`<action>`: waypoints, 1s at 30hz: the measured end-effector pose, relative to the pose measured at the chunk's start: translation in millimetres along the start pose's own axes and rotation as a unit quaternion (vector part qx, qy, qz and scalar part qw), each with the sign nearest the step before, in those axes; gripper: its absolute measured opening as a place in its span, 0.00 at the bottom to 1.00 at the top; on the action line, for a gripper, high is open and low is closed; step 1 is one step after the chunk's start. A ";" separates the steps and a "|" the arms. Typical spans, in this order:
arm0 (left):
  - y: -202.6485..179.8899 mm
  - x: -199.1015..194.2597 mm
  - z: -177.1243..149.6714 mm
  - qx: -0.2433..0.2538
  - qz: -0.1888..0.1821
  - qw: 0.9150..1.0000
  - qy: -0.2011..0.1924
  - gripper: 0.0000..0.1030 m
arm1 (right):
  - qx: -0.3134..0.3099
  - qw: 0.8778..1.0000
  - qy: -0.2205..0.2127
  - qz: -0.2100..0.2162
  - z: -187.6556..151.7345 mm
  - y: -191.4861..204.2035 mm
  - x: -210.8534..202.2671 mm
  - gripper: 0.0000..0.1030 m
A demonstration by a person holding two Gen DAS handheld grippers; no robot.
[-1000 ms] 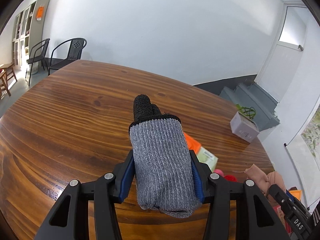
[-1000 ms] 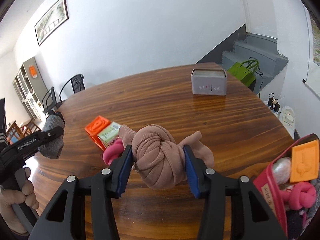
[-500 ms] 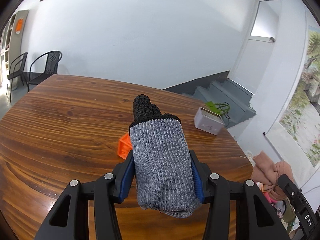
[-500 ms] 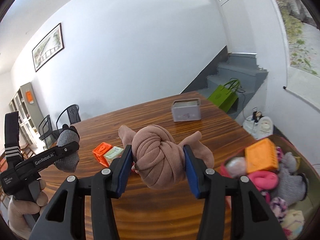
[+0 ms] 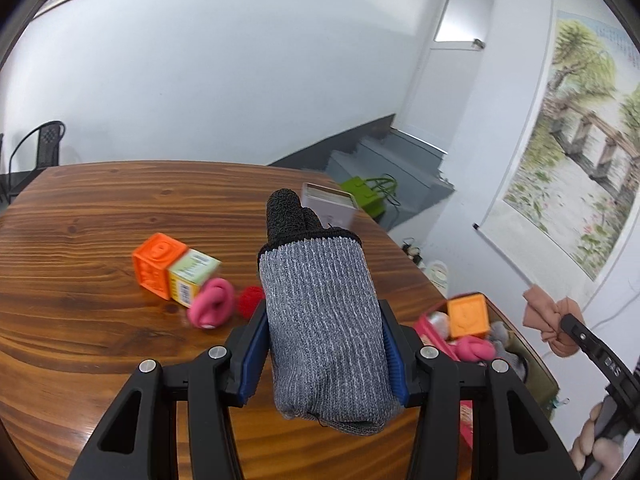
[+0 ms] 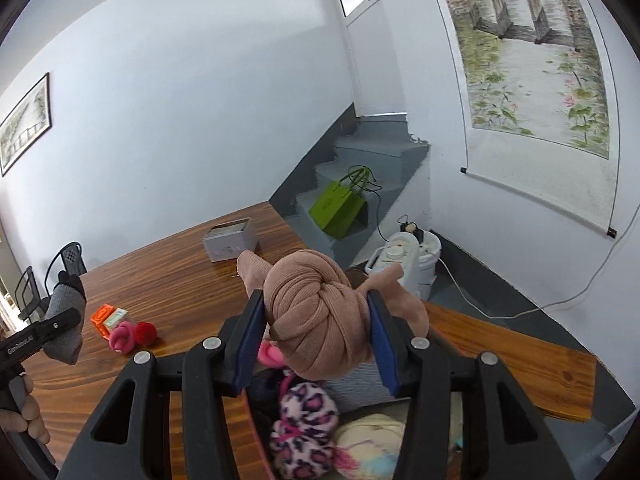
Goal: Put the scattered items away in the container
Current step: 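Carry the scarf and sock into the pink tin and release both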
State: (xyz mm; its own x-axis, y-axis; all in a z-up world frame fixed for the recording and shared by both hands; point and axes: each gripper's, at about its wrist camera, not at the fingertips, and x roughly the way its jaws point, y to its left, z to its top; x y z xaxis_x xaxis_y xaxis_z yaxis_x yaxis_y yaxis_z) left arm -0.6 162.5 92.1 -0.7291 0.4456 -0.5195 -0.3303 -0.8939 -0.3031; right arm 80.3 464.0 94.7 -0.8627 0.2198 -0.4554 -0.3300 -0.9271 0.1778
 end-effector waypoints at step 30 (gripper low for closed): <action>-119.0 29.8 -30.8 0.088 -0.093 0.989 0.070 0.50 | 0.040 0.987 0.158 0.012 5.7 -67.7 56.0 0.59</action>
State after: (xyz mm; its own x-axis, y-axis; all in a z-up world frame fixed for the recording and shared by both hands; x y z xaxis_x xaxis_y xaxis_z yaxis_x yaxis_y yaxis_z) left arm 35.5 283.7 88.1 -0.5607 0.5942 -0.5768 -0.5583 -0.7856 -0.2666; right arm 52.1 540.8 62.1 -0.7124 0.0814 -0.6971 -0.3520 -0.9007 0.2545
